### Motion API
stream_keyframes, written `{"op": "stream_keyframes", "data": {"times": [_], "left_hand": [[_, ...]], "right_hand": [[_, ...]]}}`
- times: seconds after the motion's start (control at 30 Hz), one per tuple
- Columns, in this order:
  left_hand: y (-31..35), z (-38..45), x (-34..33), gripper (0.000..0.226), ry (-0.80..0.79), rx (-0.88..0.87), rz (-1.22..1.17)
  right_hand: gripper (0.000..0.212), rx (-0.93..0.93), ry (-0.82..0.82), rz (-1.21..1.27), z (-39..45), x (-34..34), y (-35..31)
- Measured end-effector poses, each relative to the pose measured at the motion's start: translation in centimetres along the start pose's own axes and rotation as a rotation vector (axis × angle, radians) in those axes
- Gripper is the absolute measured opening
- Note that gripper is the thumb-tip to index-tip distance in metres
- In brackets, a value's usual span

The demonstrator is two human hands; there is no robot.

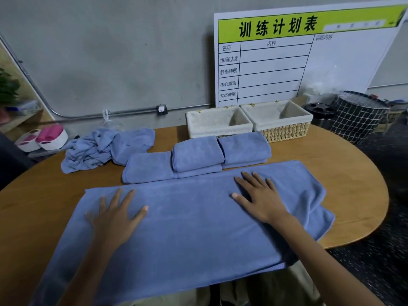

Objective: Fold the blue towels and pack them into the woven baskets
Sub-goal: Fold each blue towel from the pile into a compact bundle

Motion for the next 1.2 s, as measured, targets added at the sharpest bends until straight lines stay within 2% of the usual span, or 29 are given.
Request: {"op": "stream_keyframes", "data": {"times": [0.07, 0.13, 0.2, 0.3, 0.47, 0.57, 0.7, 0.77, 0.87, 0.97, 1.1, 1.2], "left_hand": [[1.2, 0.2, -0.1, 0.103, 0.023, -0.003, -0.039], [2.3, 0.5, -0.7, 0.100, -0.020, 0.008, -0.028], [2.8, 0.8, -1.1, 0.109, -0.046, 0.016, -0.021], [2.1, 1.3, -1.3, 0.101, -0.063, 0.030, 0.043], [0.6, 2.3, -2.7, 0.107, -0.134, -0.038, 0.095], [1.2, 1.8, -1.8, 0.091, -0.067, -0.001, 0.044], [-0.8, 2.8, -2.8, 0.105, -0.083, -0.036, 0.029], [-1.1, 3.0, -3.0, 0.103, -0.111, -0.034, 0.028], [1.1, 1.8, -1.6, 0.101, -0.040, -0.072, -0.051], [1.3, 1.6, -1.4, 0.101, -0.053, -0.077, -0.039], [-1.8, 3.3, -3.6, 0.096, -0.118, -0.030, 0.010], [-1.6, 3.3, -3.5, 0.093, -0.102, -0.032, 0.051]], "right_hand": [[0.101, 0.011, -0.015, -0.018, -0.2, 0.0, 0.3], [0.091, 0.049, -0.044, 0.013, -0.1, 0.0, -0.1], [0.085, 0.100, -0.040, 0.139, 0.0, 0.7, 0.2], [0.079, 0.169, 0.085, 0.311, -0.4, 2.7, 2.5], [0.055, 0.153, 0.253, 0.278, -2.5, 5.6, 8.0], [0.067, 0.087, 0.188, 0.159, -3.2, 5.4, 10.4], [0.078, 0.028, 0.101, 0.010, -4.2, 4.6, 13.2], [0.080, -0.015, 0.058, -0.021, -4.7, 4.6, 14.8], [0.084, -0.079, 0.051, -0.075, -5.2, 4.9, 16.6], [0.084, -0.077, 0.068, -0.099, -4.7, 5.1, 15.4], [0.082, -0.015, 0.126, -0.050, -2.8, 5.2, 10.9], [0.080, 0.011, 0.104, 0.013, -2.4, 4.2, 9.1]]}}
Point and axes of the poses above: each hand's wrist, its own z-axis towards the middle knuckle, its own x-axis out of the back of the hand, y = z × x, the point moved 8 cm from there along z, towards the middle knuckle, and after that the axes turned 13 degrees about -x, right-handed, at the moved point
